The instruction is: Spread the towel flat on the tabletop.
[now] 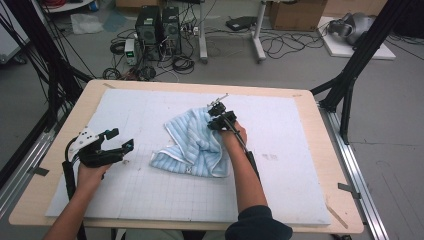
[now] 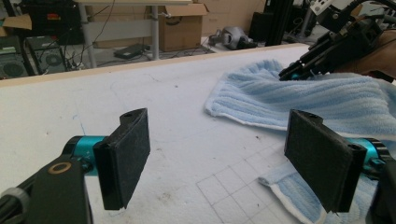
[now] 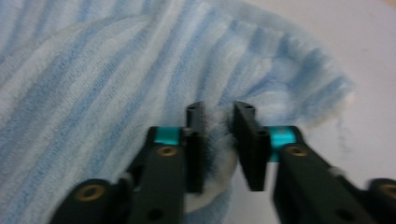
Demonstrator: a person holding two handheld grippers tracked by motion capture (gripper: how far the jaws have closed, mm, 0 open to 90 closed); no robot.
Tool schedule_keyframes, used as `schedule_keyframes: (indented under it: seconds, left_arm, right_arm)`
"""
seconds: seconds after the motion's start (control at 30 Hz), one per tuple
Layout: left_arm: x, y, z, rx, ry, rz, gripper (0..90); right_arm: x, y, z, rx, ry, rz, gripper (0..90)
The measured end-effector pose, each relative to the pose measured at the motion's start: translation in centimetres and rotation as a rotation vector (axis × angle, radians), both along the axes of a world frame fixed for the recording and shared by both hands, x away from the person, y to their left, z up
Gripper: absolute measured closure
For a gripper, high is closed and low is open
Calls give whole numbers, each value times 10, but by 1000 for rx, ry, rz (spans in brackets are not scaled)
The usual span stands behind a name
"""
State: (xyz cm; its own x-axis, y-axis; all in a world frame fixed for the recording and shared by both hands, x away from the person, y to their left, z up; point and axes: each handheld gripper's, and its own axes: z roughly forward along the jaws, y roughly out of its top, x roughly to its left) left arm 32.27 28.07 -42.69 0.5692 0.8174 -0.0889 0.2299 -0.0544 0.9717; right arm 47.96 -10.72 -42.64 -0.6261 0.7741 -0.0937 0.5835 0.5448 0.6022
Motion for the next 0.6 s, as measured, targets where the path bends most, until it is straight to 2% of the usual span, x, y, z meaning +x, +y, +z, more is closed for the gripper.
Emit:
schedule_keyframes:
  seconds: [0.1,0.2,0.27,0.33,0.4,0.43,0.47,0.6]
  left_arm:
    - [0,0,0,1,1,0,229]
    - [0,0,0,2,3,0,229]
    - [0,-1,-1,4,4,-3,230]
    - [1,-1,-1,5,7,-7,232]
    - [1,-2,-2,5,15,-18,240]
    - [2,-3,-2,5,24,-27,254]
    - [2,-4,-2,4,28,-32,254]
    - [4,-12,-1,15,43,-54,265]
  right_arm:
    - [3,-10,3,-66,-68,-53,824]
    - [9,-27,5,-103,-144,-137,816]
    - [11,-37,7,-78,-157,-214,794]
    - [11,-47,9,-49,-151,-262,712]
    - [8,-50,10,-14,-168,-248,642]
    - [0,-56,12,76,-178,-237,568]
    - [0,-56,12,76,-178,-237,568]
    - [-18,-66,14,137,-185,-195,528]
